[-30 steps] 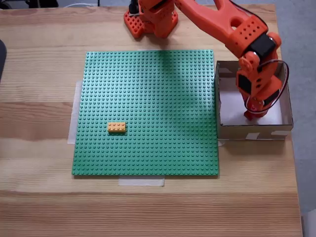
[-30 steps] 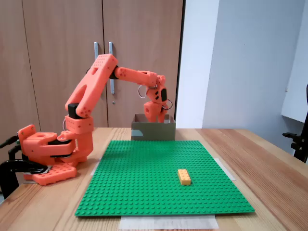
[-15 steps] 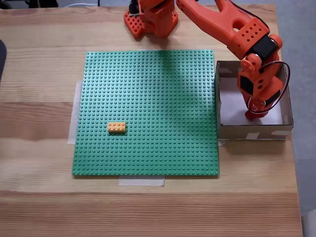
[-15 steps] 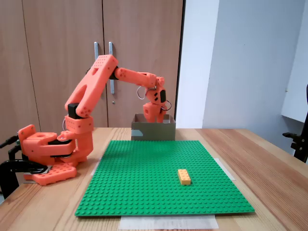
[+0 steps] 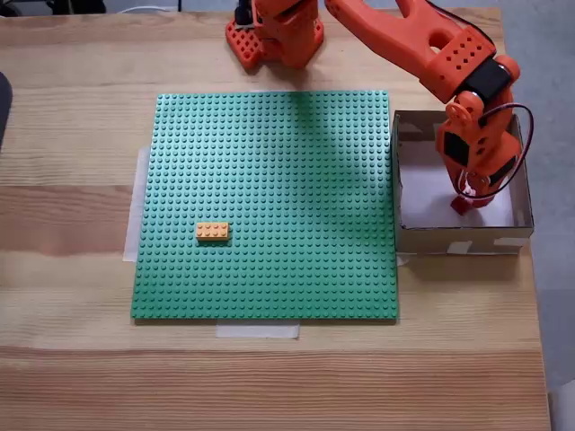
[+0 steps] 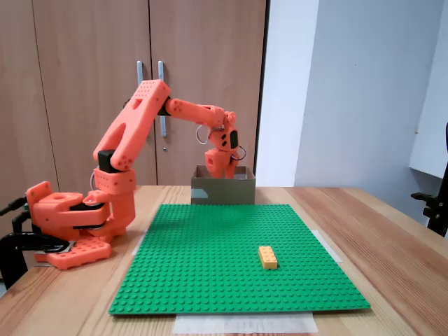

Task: Pick the red lego block and put it in the box.

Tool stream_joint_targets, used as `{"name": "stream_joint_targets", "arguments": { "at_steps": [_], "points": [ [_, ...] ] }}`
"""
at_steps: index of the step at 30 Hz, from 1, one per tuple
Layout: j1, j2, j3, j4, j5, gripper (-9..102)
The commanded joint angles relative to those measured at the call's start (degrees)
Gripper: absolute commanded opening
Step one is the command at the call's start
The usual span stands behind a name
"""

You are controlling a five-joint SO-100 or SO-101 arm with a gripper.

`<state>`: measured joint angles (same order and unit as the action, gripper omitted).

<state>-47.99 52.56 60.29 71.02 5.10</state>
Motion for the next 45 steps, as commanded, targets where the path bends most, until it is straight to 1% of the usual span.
{"name": "stream_joint_targets", "arguments": {
  "at_steps": [1,6,8,9,12,21,26,31,35,36,40,45],
  "points": [
    [-0.26,2.99,1.05,-2.29,-0.70,12],
    [-0.35,6.50,4.39,-5.63,-1.23,19],
    [-0.35,8.79,6.06,-6.68,-0.88,18],
    [-0.35,13.71,8.70,-7.29,-0.53,17],
    [-0.18,18.98,12.30,-8.53,-1.14,16],
    [0.35,29.88,18.11,-6.24,-2.64,15],
    [2.81,38.50,25.22,-7.12,-4.66,13],
    [7.73,50.54,36.47,-11.51,-7.03,12],
    [11.87,63.19,46.93,-14.77,-8.35,10],
    [15.64,74.88,55.28,-15.82,-9.05,6],
    [23.29,86.75,62.40,-17.05,-8.00,-1],
    [32.17,97.56,70.93,-18.37,-5.98,-1]
  ]
}}
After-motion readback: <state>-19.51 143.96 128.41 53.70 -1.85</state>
